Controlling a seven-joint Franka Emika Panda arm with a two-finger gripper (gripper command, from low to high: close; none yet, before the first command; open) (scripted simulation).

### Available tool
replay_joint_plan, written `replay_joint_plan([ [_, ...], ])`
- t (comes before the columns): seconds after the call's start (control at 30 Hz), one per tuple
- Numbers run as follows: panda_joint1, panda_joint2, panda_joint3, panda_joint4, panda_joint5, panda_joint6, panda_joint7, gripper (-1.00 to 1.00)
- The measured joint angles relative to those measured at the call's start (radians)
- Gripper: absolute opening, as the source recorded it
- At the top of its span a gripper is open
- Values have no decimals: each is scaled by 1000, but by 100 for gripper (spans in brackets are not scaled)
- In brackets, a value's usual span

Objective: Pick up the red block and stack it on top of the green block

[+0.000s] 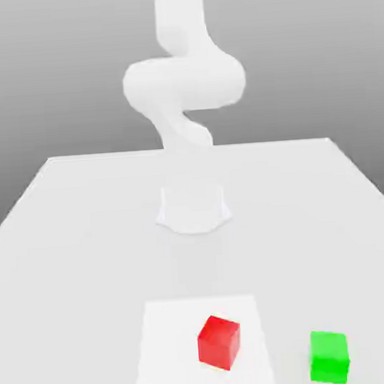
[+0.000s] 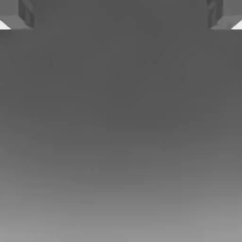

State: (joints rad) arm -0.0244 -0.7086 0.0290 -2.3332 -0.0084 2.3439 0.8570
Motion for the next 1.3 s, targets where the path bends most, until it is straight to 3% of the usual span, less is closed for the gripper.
replay_joint_plan([
  [0.5,-100,551,127,-200,-63,264,352,0],
  [0.73,-90,801,134,-287,-48,390,478,0],
  [0.9,-52,981,84,-273,-104,533,536,0],
  [0.93,-42,1011,72,-268,-116,558,544,-100],
  [1.13,-37,1026,66,-266,-123,572,550,-100],
  [1.3,-65,895,107,-287,-65,462,507,-100],
])
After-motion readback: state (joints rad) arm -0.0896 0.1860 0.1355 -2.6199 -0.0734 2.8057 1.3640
